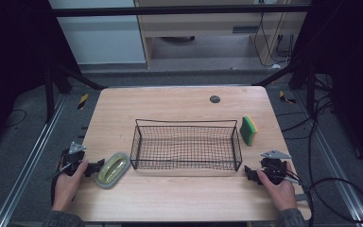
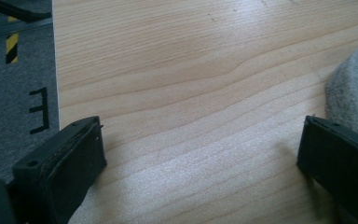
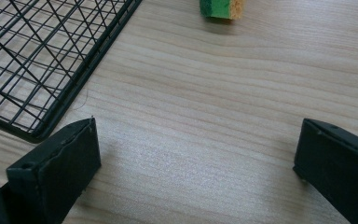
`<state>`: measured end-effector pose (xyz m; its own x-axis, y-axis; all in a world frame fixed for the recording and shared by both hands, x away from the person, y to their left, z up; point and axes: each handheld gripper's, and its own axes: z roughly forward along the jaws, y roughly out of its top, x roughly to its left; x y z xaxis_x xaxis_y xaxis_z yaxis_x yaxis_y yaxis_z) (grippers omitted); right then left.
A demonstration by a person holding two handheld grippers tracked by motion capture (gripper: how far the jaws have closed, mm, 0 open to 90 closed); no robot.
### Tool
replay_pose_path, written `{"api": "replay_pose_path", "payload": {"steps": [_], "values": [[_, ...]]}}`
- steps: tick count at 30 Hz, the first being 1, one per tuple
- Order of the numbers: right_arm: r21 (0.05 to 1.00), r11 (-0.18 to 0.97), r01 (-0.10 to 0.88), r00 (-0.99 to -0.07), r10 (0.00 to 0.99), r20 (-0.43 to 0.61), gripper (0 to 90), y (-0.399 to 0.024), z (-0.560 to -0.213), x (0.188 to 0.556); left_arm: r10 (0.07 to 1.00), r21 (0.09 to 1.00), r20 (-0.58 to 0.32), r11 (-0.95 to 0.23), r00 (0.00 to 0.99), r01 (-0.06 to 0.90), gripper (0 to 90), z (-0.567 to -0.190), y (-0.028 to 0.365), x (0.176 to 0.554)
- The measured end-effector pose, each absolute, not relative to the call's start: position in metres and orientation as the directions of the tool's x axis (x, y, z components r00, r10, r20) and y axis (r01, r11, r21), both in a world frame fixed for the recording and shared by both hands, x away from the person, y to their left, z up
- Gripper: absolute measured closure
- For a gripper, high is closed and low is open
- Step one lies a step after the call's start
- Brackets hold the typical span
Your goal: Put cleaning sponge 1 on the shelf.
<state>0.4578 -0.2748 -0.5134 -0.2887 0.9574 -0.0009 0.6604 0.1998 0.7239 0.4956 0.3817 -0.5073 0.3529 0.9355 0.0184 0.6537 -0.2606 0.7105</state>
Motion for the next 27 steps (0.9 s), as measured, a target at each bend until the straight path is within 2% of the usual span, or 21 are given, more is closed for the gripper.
{"api": "replay_pose_path", "payload": {"steps": [3,13,20,27], "values": [[0.724,0.2,0.661,-0.289,0.957,-0.001,0.5,-0.275,-0.513,0.458,0.937,0.726,-0.011,-0.232,0.349,0.647,3.8,-0.503,0.386,0.492],[0.724,0.208,0.658,-0.297,0.955,-0.004,0.5,-0.275,-0.513,0.458,0.936,0.771,0.0,-0.224,0.352,0.596,2.8,-0.455,0.393,0.475],[0.724,0.214,0.656,-0.303,0.953,-0.007,0.5,-0.276,-0.514,0.458,0.887,0.7,0.002,-0.331,0.462,0.633,3.3,-0.427,0.374,0.464],[0.723,0.213,0.657,-0.306,0.952,-0.002,0.5,-0.276,-0.513,0.458,0.843,0.634,0.037,-0.435,0.536,0.64,6.5,-0.42,0.354,0.457]]}}
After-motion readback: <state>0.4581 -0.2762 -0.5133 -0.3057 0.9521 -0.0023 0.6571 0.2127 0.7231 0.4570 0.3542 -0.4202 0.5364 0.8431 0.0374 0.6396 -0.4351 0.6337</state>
